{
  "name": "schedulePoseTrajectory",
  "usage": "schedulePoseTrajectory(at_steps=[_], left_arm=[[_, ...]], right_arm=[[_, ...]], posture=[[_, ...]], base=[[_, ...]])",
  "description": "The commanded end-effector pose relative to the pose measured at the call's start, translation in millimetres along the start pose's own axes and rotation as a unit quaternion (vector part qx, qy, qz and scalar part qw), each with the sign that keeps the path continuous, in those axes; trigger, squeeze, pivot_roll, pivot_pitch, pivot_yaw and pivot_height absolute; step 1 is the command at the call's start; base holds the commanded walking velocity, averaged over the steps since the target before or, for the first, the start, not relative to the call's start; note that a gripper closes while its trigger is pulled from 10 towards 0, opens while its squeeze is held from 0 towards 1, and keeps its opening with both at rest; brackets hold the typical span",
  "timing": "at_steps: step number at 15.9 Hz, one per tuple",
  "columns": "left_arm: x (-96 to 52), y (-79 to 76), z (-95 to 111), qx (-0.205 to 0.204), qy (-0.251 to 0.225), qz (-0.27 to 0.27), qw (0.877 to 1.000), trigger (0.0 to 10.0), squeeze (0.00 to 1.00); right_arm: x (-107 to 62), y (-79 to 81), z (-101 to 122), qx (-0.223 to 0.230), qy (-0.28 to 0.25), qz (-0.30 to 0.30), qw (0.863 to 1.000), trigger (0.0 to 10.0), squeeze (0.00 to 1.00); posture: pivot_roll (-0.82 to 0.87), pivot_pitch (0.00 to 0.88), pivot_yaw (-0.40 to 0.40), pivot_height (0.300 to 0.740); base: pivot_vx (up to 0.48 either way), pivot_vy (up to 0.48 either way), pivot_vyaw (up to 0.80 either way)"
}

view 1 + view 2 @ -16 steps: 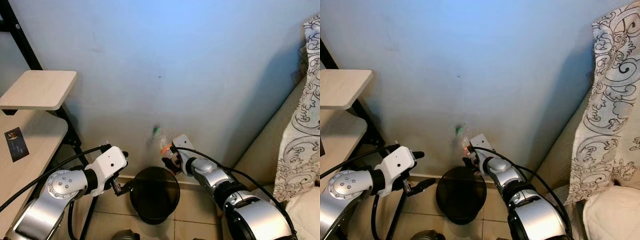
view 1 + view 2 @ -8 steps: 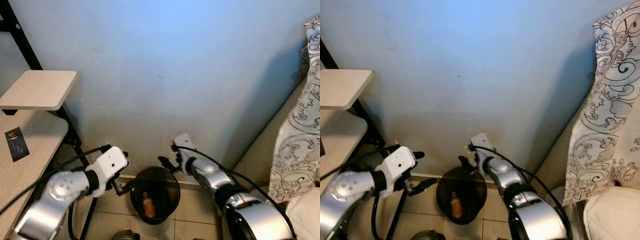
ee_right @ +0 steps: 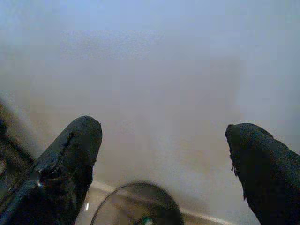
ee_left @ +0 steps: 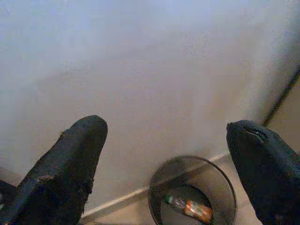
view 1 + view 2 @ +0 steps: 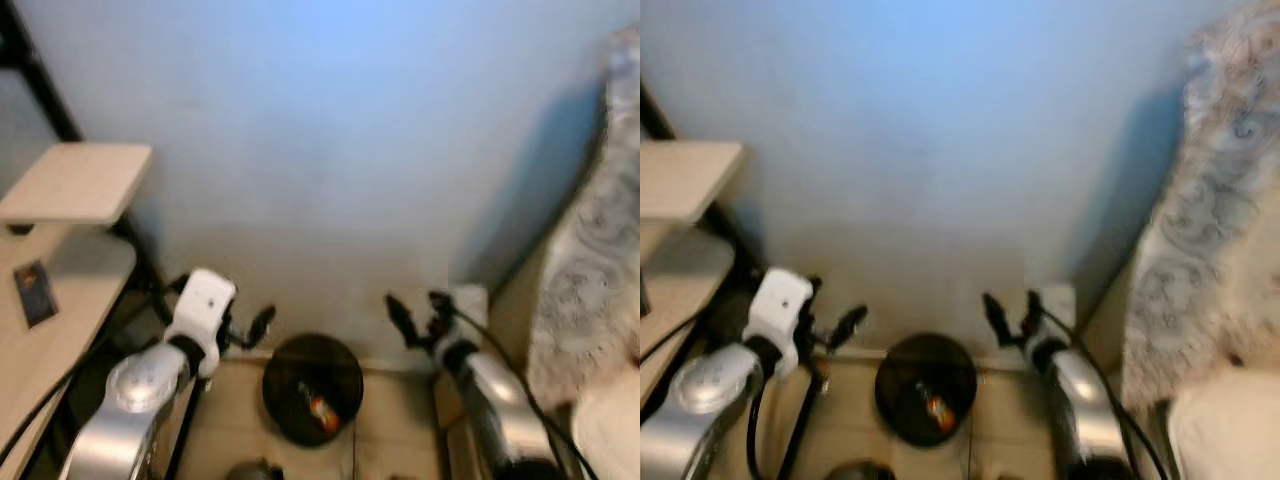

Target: Clean up the room

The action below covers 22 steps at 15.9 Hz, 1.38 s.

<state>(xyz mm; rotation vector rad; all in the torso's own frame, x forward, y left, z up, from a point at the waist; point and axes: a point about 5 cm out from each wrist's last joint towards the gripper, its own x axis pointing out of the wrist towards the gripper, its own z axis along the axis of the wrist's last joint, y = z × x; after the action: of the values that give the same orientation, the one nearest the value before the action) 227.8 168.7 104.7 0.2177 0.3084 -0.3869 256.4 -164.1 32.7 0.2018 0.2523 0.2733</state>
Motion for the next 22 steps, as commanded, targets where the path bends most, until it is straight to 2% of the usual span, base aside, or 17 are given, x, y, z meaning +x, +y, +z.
schedulePoseTrajectory(at_steps=[1, 2, 3, 4, 6, 7, 8, 10, 12, 14, 16, 17, 18, 20, 22], left_arm=[[-1.4, 0.8, 10, 0.005, -0.021, 0.023, 0.999, 10.0, 0.00], [-1.7, -1.7, 11, 0.005, -0.023, 0.028, 0.999, 10.0, 0.00], [-2.1, -4.3, 11, 0.002, -0.023, 0.031, 0.999, 10.0, 0.00], [-3.1, -6.6, 11, -0.001, -0.023, 0.039, 0.999, 10.0, 0.00], [-4.0, -6.5, 10, 0.005, -0.022, 0.036, 0.999, 10.0, 0.00], [-4.9, -4.3, 10, 0.009, -0.022, 0.046, 0.999, 10.0, 0.00], [-5.4, -4.1, 10, 0.010, -0.020, 0.050, 0.999, 10.0, 0.00], [-5.4, -3.6, 8, 0.007, -0.015, 0.060, 0.998, 10.0, 0.00], [-6.8, 3.3, 6, -0.003, -0.014, 0.082, 0.997, 10.0, 0.00], [-7.4, 7.8, 5, -0.013, -0.014, 0.101, 0.995, 10.0, 0.00], [-6.9, 7.6, 5, -0.015, -0.016, 0.105, 0.994, 10.0, 0.00], [-5.8, 8.7, 6, -0.005, -0.020, 0.121, 0.992, 10.0, 0.00], [-4.5, 11.8, 9, -0.001, -0.034, 0.146, 0.989, 10.0, 0.00], [-4.5, 19.0, 19, -0.005, -0.077, 0.182, 0.980, 10.0, 0.00], [-6.0, 22.6, 20, -0.008, -0.085, 0.209, 0.974, 10.0, 0.00]], right_arm=[[-9.4, 0.9, 13, -0.003, -0.033, -0.001, 0.999, 10.0, 1.00], [-18.6, 1.7, 16, -0.002, -0.051, -0.004, 0.999, 10.0, 1.00], [-27.5, -3.8, 15, -0.009, -0.043, -0.029, 0.999, 10.0, 1.00], [-30.5, -15.4, 4, -0.010, 0.002, -0.039, 0.999, 10.0, 1.00], [-31.9, -25.8, -3, 0.012, 0.007, -0.062, 0.998, 10.0, 1.00], [-31.6, -34.9, -11, 0.000, 0.014, -0.085, 0.996, 10.0, 1.00], [-32.6, -35.8, -9, -0.018, 0.011, -0.091, 0.996, 10.0, 1.00], [-34.2, -30.9, -9, -0.021, -0.007, -0.077, 0.997, 10.0, 1.00], [-32.8, -32.9, -9, 0.007, -0.024, -0.106, 0.994, 10.0, 1.00], [-30.4, -33.0, -11, 0.040, -0.020, -0.109, 0.993, 10.0, 1.00], [-29.9, -32.6, -10, 0.024, -0.023, -0.109, 0.993, 10.0, 1.00], [-29.2, -38.3, -13, 0.014, -0.022, -0.126, 0.992, 10.0, 1.00], [-27.7, -53.2, -27, 0.015, 0.004, -0.146, 0.989, 10.0, 1.00], [-31.6, -70.5, -48, 0.045, 0.053, -0.169, 0.983, 10.0, 1.00], [-36.4, -75.1, -59, 0.060, 0.083, -0.183, 0.978, 10.0, 1.00]], posture=[[0.01, 0.006, 0.048, 0.740], [0.01, 0.004, 0.046, 0.740], [0.01, 0.000, 0.041, 0.740], [0.01, 0.000, 0.024, 0.740], [0.01, 0.000, 0.024, 0.740], [0.02, 0.000, 0.022, 0.740], [0.03, 0.000, 0.024, 0.740], [0.04, 0.000, 0.020, 0.740], [0.04, 0.000, 0.020, 0.740], [0.03, 0.000, 0.022, 0.740], [0.02, 0.000, 0.024, 0.740], [0.02, 0.000, 0.020, 0.740], [0.02, 0.000, 0.017, 0.740], [0.03, 0.000, 0.018, 0.740], [0.02, 0.000, 0.019, 0.740]], base=[[0.000, 0.000, -0.80], [0.000, 0.000, -0.80], [0.000, 0.000, -0.80], [0.000, 0.000, -0.78], [0.000, 0.000, -0.79], [0.000, 0.000, -0.80], [0.000, 0.000, -0.76], [0.000, 0.000, -0.78], [0.000, 0.000, -0.80], [0.000, 0.000, -0.80], [0.000, 0.000, -0.80], [0.000, 0.000, -0.80], [0.000, 0.000, -0.80], [0.000, 0.000, -0.80], [0.000, 0.000, -0.80]])
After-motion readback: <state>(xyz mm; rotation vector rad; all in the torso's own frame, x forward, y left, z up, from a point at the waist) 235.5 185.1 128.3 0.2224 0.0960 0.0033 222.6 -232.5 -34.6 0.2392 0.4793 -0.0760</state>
